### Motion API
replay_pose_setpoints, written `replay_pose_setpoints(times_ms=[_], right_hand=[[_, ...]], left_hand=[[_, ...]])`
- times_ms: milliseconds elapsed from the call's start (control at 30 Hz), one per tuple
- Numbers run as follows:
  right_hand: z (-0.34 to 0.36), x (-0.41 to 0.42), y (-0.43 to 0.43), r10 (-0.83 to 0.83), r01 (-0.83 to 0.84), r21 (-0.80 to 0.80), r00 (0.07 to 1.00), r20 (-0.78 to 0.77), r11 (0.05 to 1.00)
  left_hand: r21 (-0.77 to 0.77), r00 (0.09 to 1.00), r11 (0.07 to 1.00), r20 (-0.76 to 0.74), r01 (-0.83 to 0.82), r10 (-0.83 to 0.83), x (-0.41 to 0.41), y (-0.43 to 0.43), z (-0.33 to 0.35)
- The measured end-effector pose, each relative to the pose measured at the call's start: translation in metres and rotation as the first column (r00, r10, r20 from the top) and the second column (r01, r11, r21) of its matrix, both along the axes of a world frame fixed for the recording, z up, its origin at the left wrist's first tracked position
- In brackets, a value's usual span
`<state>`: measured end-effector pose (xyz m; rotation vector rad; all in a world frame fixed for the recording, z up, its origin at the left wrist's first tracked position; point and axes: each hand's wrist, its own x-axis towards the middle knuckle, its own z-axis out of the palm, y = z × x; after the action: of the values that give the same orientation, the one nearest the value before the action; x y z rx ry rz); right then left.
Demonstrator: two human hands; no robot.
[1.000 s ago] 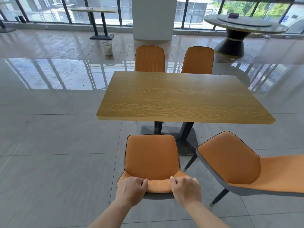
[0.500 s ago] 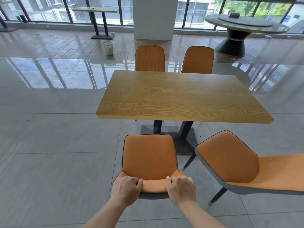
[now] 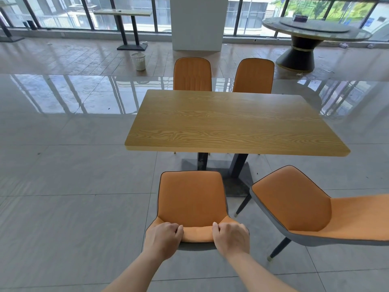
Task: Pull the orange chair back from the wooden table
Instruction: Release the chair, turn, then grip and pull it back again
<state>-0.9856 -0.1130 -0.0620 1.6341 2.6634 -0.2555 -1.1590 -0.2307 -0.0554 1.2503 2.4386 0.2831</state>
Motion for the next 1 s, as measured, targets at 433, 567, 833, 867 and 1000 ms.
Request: replay_pose_setpoints(times_ms=[433,567,833,867,1000], right_hand=[[0.006,0.002,0.012,0.078,-0.082,-0.171,0.996,-0.033,0.982],[0.008,0.010,0.018,0.055,-0.086,-0.195,0.986,-0.159,0.977],[0.032,0.043,0.048,0.057,-0.086,-0.113,0.969,-0.241,0.990],[0.035,0.048,0.053,0.058,-0.087,-0.105,0.966,-0.252,0.991],[0.045,0.068,0.070,0.069,-0.099,-0.096,0.959,-0.276,0.990]], left_hand=[[-0.149,1.000,0.989,0.026,0.011,-0.007,0.001,0.015,0.016],[-0.132,0.997,0.989,-0.029,0.071,-0.075,0.012,0.031,0.032],[-0.065,0.978,0.985,-0.127,0.157,-0.165,0.047,0.067,0.058],[-0.058,0.977,0.986,-0.134,0.159,-0.166,0.053,0.071,0.061],[-0.009,0.977,0.988,-0.149,0.153,-0.153,0.072,0.083,0.074]])
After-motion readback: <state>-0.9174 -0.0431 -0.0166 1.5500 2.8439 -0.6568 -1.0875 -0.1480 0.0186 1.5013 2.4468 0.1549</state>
